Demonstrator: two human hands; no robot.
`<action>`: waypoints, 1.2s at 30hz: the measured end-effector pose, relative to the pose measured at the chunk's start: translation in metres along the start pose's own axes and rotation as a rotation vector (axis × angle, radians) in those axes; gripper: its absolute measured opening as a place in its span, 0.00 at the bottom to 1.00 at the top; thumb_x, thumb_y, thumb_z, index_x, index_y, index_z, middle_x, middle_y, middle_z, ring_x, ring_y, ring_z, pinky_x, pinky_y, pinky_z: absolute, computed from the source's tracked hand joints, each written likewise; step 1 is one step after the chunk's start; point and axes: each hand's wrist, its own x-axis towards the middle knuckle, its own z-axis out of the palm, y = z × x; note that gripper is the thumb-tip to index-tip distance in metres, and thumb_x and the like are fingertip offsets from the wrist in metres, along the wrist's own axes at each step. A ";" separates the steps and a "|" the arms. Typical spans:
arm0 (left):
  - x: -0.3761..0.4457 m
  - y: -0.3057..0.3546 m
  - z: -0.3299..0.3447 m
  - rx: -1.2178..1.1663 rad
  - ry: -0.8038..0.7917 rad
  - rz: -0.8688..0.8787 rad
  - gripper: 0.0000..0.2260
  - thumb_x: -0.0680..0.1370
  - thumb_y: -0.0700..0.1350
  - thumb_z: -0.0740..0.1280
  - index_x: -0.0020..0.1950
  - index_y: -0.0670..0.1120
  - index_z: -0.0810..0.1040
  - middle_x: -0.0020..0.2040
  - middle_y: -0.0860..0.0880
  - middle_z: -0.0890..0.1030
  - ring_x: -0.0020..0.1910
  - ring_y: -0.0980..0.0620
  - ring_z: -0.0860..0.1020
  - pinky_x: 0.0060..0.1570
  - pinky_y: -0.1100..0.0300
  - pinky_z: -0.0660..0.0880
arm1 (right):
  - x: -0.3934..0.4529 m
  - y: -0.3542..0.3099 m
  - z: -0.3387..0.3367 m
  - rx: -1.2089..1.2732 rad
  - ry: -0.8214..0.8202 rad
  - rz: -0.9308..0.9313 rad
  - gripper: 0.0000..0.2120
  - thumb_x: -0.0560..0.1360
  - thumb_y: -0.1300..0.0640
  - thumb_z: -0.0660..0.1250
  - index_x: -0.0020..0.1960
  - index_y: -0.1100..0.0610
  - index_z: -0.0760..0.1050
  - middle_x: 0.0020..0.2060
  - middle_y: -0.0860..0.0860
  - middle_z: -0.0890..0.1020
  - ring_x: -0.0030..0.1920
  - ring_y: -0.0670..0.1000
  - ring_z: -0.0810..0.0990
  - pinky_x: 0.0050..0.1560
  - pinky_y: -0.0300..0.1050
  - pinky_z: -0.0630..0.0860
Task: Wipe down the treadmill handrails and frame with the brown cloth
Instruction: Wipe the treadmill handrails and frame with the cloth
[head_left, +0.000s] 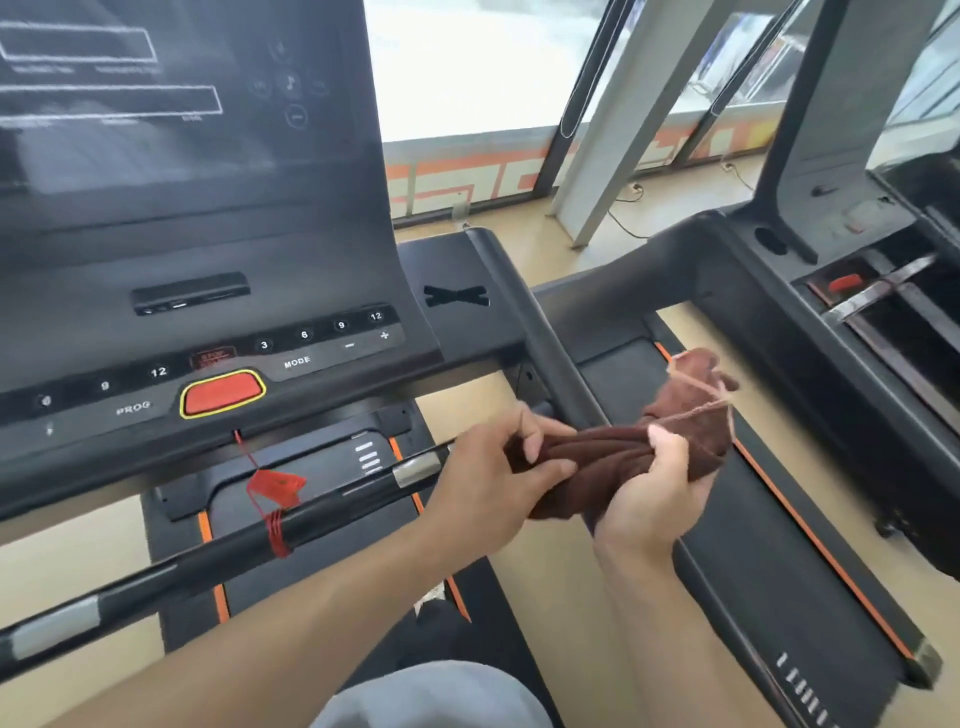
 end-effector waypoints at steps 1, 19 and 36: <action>0.013 0.003 -0.002 0.035 0.041 0.038 0.17 0.73 0.31 0.74 0.37 0.46 0.68 0.48 0.56 0.86 0.50 0.59 0.83 0.47 0.66 0.79 | 0.014 0.006 0.008 -0.058 -0.083 -0.108 0.27 0.75 0.53 0.67 0.74 0.49 0.71 0.70 0.56 0.77 0.69 0.56 0.77 0.74 0.60 0.69; 0.110 -0.036 -0.043 0.303 0.626 -0.148 0.19 0.73 0.27 0.65 0.47 0.53 0.78 0.55 0.59 0.82 0.55 0.58 0.80 0.51 0.75 0.72 | 0.160 0.161 0.243 -1.425 -1.390 -0.861 0.31 0.84 0.42 0.47 0.84 0.53 0.55 0.83 0.51 0.55 0.83 0.52 0.47 0.82 0.56 0.43; 0.106 -0.034 -0.033 0.249 0.684 -0.171 0.17 0.76 0.31 0.67 0.46 0.56 0.77 0.53 0.61 0.83 0.57 0.58 0.79 0.55 0.71 0.73 | 0.225 0.147 0.250 -1.380 -1.228 -0.567 0.36 0.79 0.28 0.54 0.79 0.48 0.64 0.79 0.50 0.65 0.80 0.55 0.60 0.77 0.62 0.63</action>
